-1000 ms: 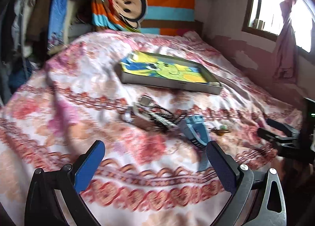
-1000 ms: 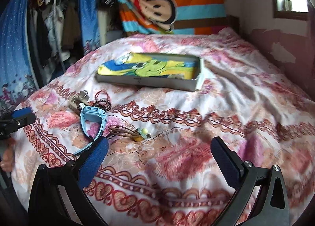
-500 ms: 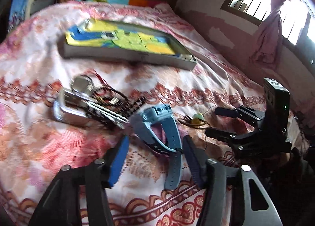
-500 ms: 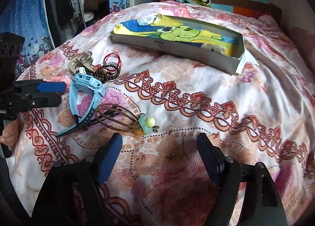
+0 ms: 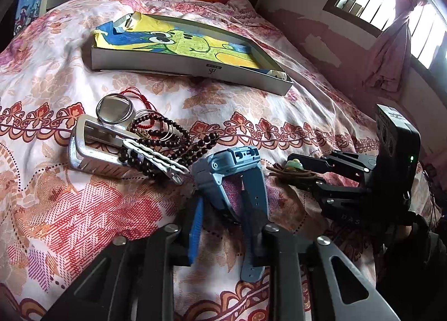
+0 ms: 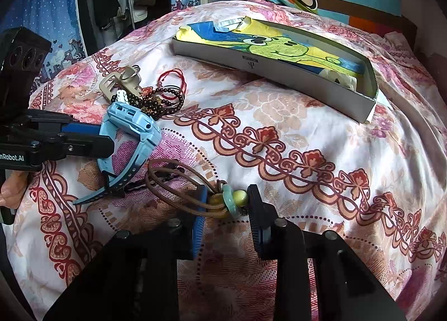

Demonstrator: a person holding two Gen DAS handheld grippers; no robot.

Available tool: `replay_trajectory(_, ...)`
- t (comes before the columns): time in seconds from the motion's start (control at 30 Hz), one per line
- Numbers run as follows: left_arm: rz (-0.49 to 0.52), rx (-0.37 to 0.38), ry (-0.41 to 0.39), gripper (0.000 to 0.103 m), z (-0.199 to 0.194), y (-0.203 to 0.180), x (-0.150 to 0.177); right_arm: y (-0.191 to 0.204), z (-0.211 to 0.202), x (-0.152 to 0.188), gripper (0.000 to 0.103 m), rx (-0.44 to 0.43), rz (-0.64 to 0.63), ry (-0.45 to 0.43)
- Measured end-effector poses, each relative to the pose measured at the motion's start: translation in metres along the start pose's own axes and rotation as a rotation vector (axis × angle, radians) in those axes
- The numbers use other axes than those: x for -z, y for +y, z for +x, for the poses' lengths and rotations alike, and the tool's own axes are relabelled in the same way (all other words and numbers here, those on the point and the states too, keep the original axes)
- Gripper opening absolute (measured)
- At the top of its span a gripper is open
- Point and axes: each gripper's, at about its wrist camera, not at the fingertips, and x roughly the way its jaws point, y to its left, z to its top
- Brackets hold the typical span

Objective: Organize jewelry
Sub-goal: 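Grasp the blue watch with the left gripper while the right gripper grasps the brown hair ties, then carry the watch with the left gripper while the right gripper carries the hair ties into the tray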

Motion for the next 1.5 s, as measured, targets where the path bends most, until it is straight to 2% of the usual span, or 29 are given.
replay_trajectory(0.27,-0.01,-0.022,-0.019,0.006,-0.006,0.001,0.008,-0.003,-0.006,0.003,0.026,0.012,0.04,-0.023)
replay_trajectory(0.4,-0.023,-0.015,-0.05,0.004,-0.017,-0.002,0.011,-0.006,-0.02,0.004,0.026,0.009,0.079,-0.075)
replay_trajectory(0.57,0.016,-0.022,-0.145,0.004,-0.046,-0.018,0.004,-0.012,-0.036,-0.003,0.026,-0.001,0.114,-0.154)
replay_trajectory(0.77,0.012,-0.058,-0.219,0.004,-0.059,-0.029,-0.033,-0.035,-0.056,-0.028,0.026,0.012,0.18,-0.287)
replay_trajectory(0.97,-0.027,-0.094,-0.265,0.004,-0.045,-0.024,-0.105,-0.071,-0.047,-0.079,0.026,0.024,0.237,-0.357)
replay_trajectory(1.03,-0.054,-0.112,-0.282,0.004,-0.033,-0.017,-0.136,-0.082,-0.036,-0.093,0.026,0.034,0.261,-0.359)
replay_trajectory(1.2,-0.09,-0.149,-0.299,0.004,0.007,-0.003,-0.182,-0.112,0.003,-0.117,0.026,0.113,0.337,-0.291)
replay_trajectory(1.37,-0.128,-0.207,-0.267,0.004,0.053,0.015,-0.199,-0.133,0.036,-0.111,0.026,0.141,0.39,-0.218)
replay_trajectory(1.5,-0.202,-0.273,-0.186,0.005,0.085,0.029,-0.199,-0.141,0.053,-0.108,0.026,0.123,0.413,-0.181)
